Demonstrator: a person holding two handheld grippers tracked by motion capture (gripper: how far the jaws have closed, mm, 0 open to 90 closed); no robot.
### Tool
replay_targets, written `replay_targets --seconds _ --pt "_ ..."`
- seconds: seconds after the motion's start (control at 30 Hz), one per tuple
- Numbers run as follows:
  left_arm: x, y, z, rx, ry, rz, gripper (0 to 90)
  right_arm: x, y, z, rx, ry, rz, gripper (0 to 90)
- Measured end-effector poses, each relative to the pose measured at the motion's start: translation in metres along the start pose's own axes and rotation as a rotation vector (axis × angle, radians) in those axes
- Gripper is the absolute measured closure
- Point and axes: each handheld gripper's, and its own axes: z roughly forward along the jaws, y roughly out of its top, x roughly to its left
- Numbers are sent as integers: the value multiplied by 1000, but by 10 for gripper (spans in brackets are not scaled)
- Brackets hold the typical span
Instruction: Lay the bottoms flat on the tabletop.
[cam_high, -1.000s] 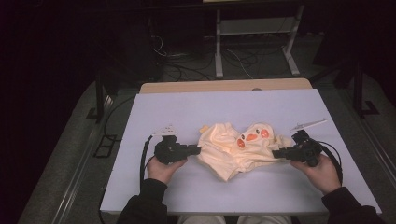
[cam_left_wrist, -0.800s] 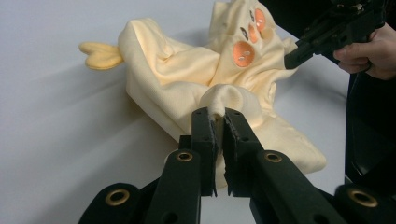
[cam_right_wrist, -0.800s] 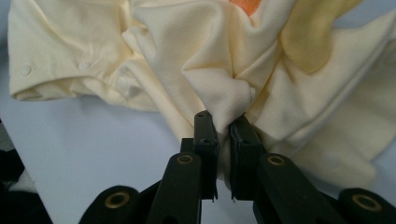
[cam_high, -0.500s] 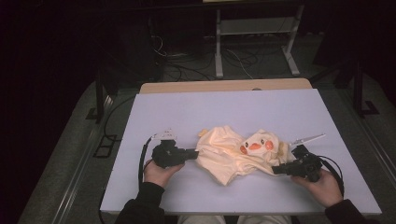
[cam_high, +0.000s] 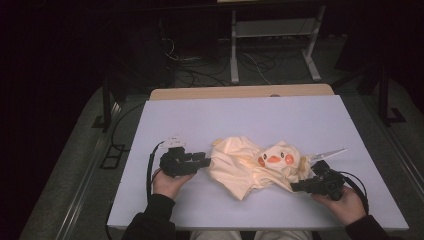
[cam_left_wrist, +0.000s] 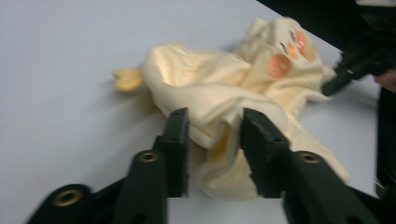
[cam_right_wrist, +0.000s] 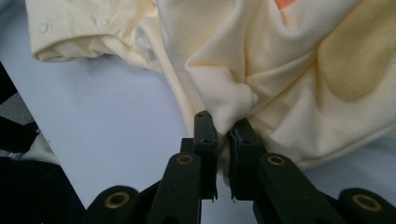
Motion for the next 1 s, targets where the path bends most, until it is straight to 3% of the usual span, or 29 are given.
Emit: replay_targets --seconds 0.07,0.17,0.3,0.6,0.8,1.0 --pt "7 5 0 17 48 -9 520 0 0 -1 -1 1 -2 823" --pt "19 11 3 34 70 -42 483 -1 0 -1 0 2 -3 822" --pt "33 20 9 23 34 -95 455 -1 0 -1 0 0 -7 821" --pt "43 44 34 44 -8 -108 422 0 0 -1 -1 -4 -15 820" --pt "45 54 56 89 -28 -132 422 1 0 -1 1 -9 -30 818" --pt "47 53 77 140 -38 -151 421 2 -1 -2 2 -9 -37 817"
